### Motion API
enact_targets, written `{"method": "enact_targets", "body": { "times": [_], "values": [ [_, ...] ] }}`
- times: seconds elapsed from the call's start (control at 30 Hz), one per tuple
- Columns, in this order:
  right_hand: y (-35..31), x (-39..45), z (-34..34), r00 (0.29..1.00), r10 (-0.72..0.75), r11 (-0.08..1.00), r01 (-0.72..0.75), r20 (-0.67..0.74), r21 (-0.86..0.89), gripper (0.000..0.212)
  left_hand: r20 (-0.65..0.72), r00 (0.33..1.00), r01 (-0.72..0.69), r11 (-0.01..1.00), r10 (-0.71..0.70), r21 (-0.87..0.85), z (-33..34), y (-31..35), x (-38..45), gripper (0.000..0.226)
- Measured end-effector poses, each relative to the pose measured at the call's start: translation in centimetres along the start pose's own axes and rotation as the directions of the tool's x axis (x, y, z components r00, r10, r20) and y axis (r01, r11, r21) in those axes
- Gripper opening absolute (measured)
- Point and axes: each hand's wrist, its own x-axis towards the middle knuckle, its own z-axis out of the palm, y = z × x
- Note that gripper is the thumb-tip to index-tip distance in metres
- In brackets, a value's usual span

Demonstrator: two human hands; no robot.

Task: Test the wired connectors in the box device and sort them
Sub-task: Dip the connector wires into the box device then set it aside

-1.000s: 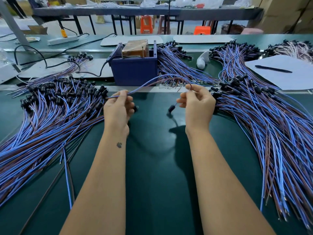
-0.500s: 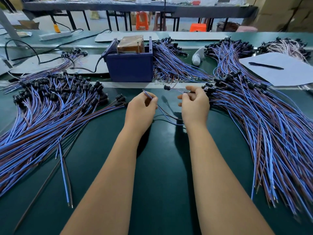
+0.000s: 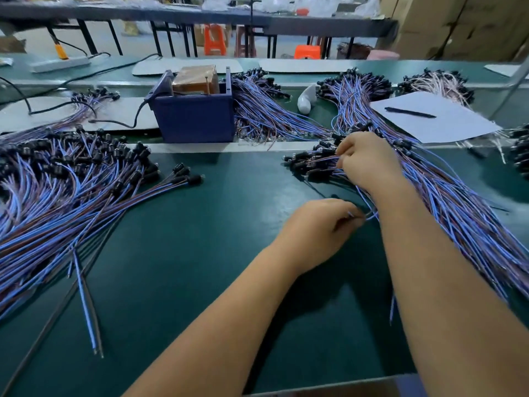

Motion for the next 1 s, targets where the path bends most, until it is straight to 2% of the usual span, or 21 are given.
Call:
{"method": "enact_targets", "body": {
  "times": [0.1,0.2,0.3,0.4,0.47,0.5,0.63,0.67,0.7,0.77,0.83,0.87,0.93,1.0],
  "values": [
    [1.1,0.6,-0.8,0.999,0.005,1.0,-0.005,-0.04,0.002,0.023,0.115,0.984,-0.145,0.986,0.135,0.077,2.4,1.6,0.4,0.016],
    [1.8,1.1,-1.0,0.994,0.007,0.996,0.003,-0.111,0.09,0.025,0.211,0.972,-0.139,0.978,0.105,0.156,4.2,2.9,0.9,0.014],
    [2.5,1.5,-0.7,0.989,0.036,0.993,-0.019,-0.144,0.116,0.019,0.285,0.956,-0.085,0.996,0.069,0.041,4.8,2.8,1.1,0.02],
    [3.4,1.3,0.1,0.993,0.057,0.998,-0.058,-0.1,-0.015,0.021,0.276,0.96,0.084,0.989,-0.046,-0.124,4.4,2.2,1.2,0.032],
    [3.9,1.0,0.6,0.994,0.08,0.993,-0.086,-0.072,-0.076,0.022,0.285,0.95,0.182,0.97,-0.131,-0.161,4.1,2.3,1.1,0.03],
    [4.0,0.9,0.7,0.994,0.089,0.992,-0.095,-0.069,-0.087,0.023,0.302,0.944,0.185,0.97,-0.131,-0.16,4.1,2.4,1.0,0.026],
    [4.2,0.9,0.7,0.991,0.087,0.985,-0.101,-0.103,-0.142,0.021,0.336,0.941,-0.02,0.999,0.032,-0.039,4.2,2.6,0.6,0.031],
    [4.2,0.9,0.7,0.99,0.085,0.981,-0.103,-0.111,-0.164,0.02,0.35,0.937,-0.005,0.999,0.02,-0.044,4.3,2.7,0.7,0.035],
    [4.0,0.9,0.7,0.989,0.083,0.978,-0.104,-0.119,-0.18,0.021,0.356,0.934,0.084,0.991,-0.042,-0.102,4.1,2.8,0.8,0.038],
    [3.5,0.9,0.7,0.986,0.074,0.978,-0.101,-0.148,-0.185,0.023,0.281,0.927,0.325,0.902,-0.246,-0.282,3.4,2.3,1.3,0.046],
    [2.7,0.6,1.1,0.98,0.038,0.981,-0.074,-0.198,-0.178,0.025,0.184,0.903,0.429,0.814,-0.388,-0.392,2.2,1.2,1.8,0.048],
    [2.1,0.3,1.3,0.974,0.012,0.983,-0.052,-0.224,-0.174,0.026,0.189,0.896,0.444,0.797,-0.402,-0.41,1.7,0.8,1.8,0.051],
    [1.0,-0.1,2.0,0.966,-0.031,0.989,-0.007,-0.256,-0.146,0.026,0.282,0.897,0.435,0.798,-0.342,-0.417,0.9,0.9,1.4,0.055],
    [-0.2,-0.2,2.5,0.968,-0.07,0.993,0.046,-0.239,-0.106,0.024,0.4,0.858,0.458,0.831,-0.322,-0.314,0.7,1.3,0.9,0.057]
  ]
}}
